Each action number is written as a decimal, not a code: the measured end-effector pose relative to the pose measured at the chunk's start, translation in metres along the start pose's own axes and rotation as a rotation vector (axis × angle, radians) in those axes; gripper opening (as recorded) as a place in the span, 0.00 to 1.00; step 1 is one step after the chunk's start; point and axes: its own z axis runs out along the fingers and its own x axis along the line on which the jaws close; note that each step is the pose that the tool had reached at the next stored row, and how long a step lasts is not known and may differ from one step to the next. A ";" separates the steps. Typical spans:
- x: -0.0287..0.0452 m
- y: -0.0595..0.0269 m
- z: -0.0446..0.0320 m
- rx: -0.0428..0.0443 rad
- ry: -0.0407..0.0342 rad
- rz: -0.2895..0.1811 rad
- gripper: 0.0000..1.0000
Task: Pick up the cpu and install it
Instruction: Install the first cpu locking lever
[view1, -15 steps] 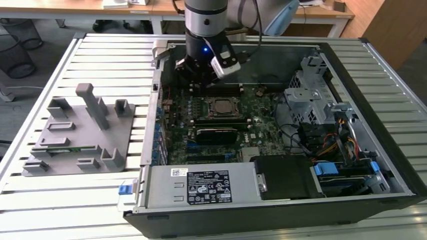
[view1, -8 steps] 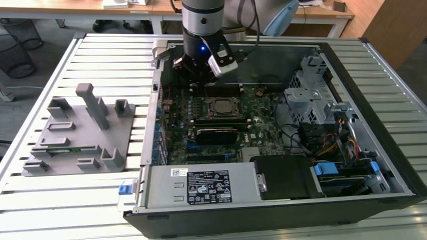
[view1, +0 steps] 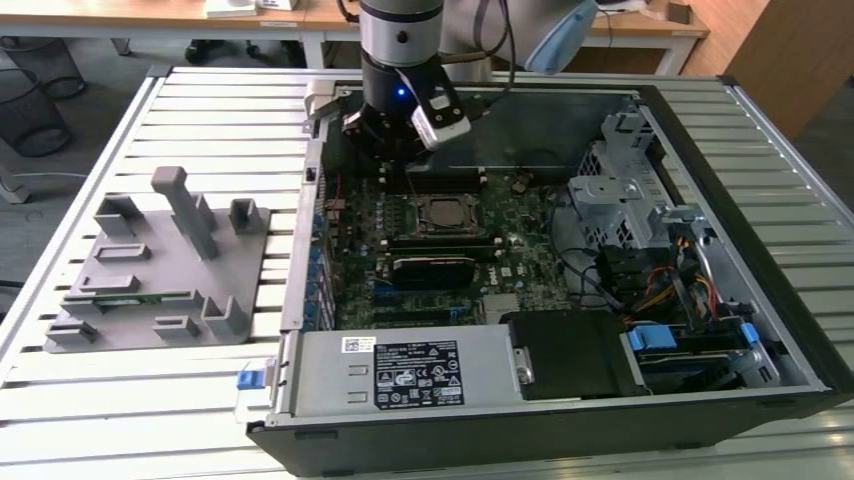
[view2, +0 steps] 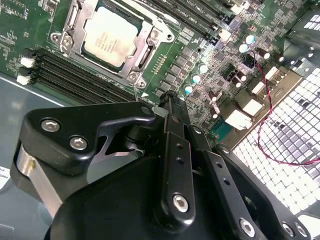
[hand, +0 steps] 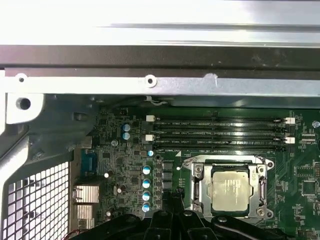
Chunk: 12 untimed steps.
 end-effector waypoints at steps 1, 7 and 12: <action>0.0001 0.0005 -0.0001 0.0000 0.0000 0.000 0.11; 0.0011 0.0044 -0.0002 0.0001 0.0000 0.000 0.11; 0.0031 0.0090 -0.0001 0.0000 0.0000 -0.002 0.11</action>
